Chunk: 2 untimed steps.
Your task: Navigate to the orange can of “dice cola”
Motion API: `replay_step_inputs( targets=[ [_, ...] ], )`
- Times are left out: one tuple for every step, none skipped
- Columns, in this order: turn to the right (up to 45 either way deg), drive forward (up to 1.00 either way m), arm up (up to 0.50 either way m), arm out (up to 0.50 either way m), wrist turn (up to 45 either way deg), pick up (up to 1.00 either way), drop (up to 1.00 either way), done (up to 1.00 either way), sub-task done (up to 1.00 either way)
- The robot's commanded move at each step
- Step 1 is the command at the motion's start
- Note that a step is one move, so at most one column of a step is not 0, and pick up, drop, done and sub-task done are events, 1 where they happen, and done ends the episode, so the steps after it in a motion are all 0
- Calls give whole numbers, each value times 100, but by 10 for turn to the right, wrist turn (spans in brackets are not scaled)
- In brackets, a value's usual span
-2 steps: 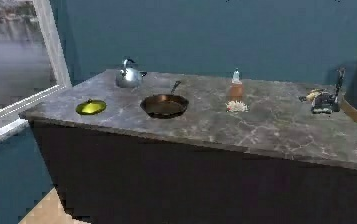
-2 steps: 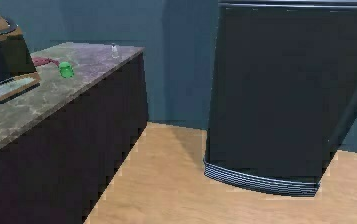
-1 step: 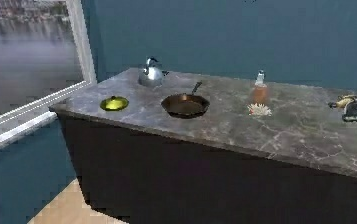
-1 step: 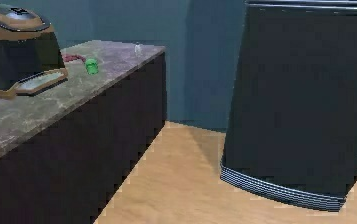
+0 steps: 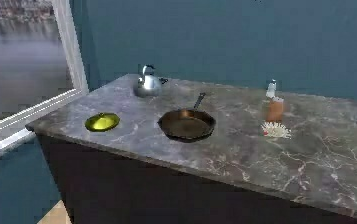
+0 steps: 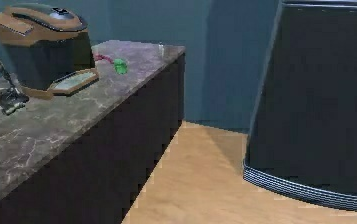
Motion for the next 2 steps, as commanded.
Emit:
replay_step_inputs(
  targets=[
    [270, 0, 0, 0, 0, 0, 0, 0, 0],
    [0, 0, 0, 0, 0, 0, 0, 100, 0]
  ],
)
